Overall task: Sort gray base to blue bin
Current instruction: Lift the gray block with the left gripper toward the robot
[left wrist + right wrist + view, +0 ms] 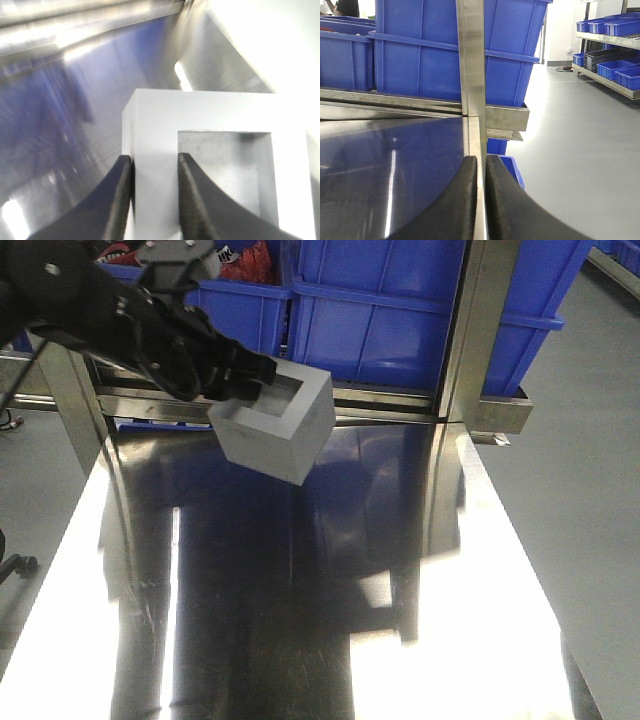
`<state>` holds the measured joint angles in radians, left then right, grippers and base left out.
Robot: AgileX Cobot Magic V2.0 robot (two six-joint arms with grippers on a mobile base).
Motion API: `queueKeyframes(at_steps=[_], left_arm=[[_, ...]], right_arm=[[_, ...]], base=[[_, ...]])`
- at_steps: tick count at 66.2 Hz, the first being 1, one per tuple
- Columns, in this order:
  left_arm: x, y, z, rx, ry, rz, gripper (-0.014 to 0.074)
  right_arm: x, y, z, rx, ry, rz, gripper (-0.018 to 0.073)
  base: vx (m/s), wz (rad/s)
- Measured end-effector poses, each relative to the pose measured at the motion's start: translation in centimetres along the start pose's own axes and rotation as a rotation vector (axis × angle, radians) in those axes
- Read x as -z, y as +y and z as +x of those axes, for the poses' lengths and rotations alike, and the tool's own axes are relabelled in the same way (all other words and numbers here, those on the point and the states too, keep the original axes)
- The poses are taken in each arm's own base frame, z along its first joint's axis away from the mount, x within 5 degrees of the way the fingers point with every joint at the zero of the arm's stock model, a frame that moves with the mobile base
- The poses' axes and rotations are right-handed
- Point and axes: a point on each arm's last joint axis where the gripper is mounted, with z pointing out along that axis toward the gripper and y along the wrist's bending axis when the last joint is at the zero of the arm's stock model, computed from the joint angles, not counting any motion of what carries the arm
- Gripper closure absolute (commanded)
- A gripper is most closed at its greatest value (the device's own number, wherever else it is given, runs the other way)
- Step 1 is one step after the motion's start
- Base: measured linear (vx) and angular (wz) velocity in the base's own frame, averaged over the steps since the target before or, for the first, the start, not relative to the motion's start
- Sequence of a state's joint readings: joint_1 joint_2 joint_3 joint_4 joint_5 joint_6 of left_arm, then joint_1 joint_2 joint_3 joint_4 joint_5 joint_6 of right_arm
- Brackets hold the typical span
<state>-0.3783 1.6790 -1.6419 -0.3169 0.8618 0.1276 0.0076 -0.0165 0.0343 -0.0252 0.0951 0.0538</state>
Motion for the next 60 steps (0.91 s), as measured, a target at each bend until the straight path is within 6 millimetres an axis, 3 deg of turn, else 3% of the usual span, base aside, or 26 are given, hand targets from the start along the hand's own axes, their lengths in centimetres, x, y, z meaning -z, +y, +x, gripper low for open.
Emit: queueKeyframes(at_steps=[33,60], left_arm=[[10.2,-1.8,7.2,-0.040,-0.095,0.000,0.0602],[14.9,-2.2,15.2,-0.048,-0.164,-0.001,0.0602]], right_arm=[[0.0,0.0,0.0,0.000,0.000,0.000,0.0564],[0.0,0.0,0.0,0.000,0.000,0.000,0.0564]], base=[[0.00,0.00],[0.00,0.00]])
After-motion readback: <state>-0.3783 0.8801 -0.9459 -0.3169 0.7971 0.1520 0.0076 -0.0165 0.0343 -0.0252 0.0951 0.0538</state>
